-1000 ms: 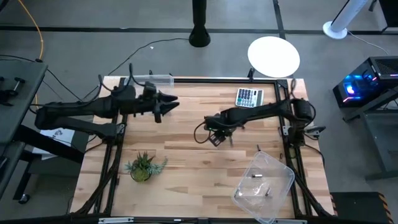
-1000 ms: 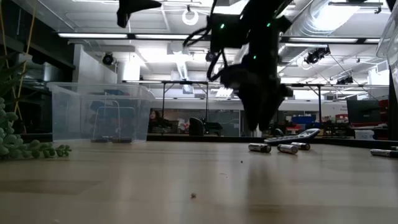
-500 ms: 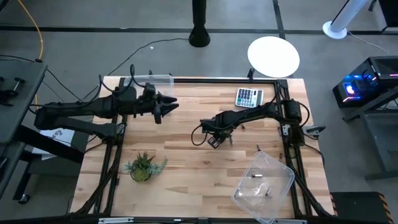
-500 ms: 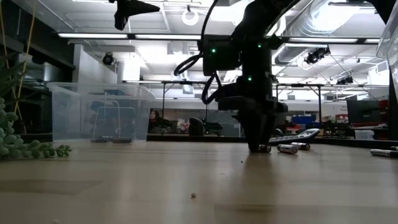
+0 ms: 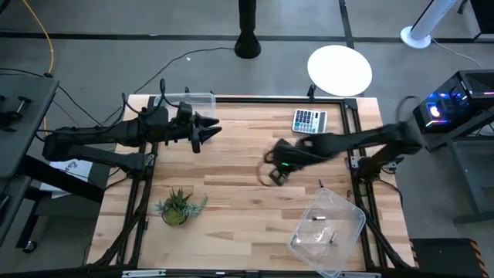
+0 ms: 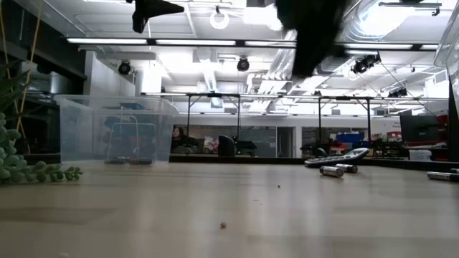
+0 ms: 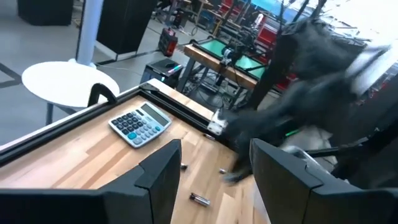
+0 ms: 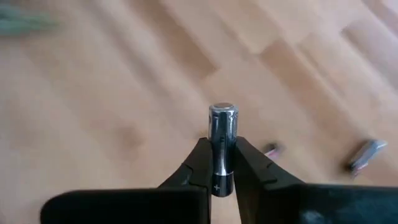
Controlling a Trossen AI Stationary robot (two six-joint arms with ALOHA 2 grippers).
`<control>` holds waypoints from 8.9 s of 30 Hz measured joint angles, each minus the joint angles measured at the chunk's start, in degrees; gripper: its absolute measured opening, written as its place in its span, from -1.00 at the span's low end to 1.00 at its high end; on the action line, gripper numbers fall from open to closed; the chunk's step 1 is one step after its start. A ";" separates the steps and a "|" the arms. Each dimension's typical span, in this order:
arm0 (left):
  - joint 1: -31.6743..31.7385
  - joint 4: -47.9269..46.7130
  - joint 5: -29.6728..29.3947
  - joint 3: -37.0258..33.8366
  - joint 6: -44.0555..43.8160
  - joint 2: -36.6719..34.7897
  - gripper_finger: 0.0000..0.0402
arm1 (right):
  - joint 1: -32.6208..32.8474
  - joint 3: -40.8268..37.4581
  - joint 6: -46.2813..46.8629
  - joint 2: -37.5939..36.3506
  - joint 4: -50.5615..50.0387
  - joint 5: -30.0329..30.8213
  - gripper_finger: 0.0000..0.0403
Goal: Sort batteries
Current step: Put the silver battery into the bottom transparent bin, then move the bottom transparent bin to the center of the table, then put the silver battery into the bottom transparent bin
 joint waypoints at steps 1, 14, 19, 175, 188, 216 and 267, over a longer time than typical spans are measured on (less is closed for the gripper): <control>0.15 0.02 -0.23 0.01 0.01 -0.01 -0.08 | 2.12 0.11 1.94 -2.47 -0.36 -0.10 -0.90; 1.65 0.04 -0.44 0.04 -0.36 0.00 -0.08 | 32.30 0.06 37.61 -7.70 -13.20 -8.40 -0.82; 1.65 0.03 -0.43 0.04 -1.24 -0.02 -0.08 | 32.80 0.00 41.24 -5.31 -19.53 -12.91 -0.56; 3.42 0.02 2.25 0.07 -5.75 -0.02 -0.08 | 14.63 -23.59 38.34 -15.02 -15.30 -3.52 -0.32; 3.40 0.00 2.27 0.07 -8.04 -0.02 -0.08 | 8.28 -41.07 43.06 -15.08 7.72 -5.12 -0.32; 3.40 0.00 1.24 0.07 -9.19 0.00 -0.08 | -9.73 -35.50 23.93 -6.67 13.93 5.57 -0.32; 3.40 -0.52 1.03 0.04 -7.87 0.02 -0.08 | 3.01 -30.30 9.14 -11.94 55.97 10.88 -0.42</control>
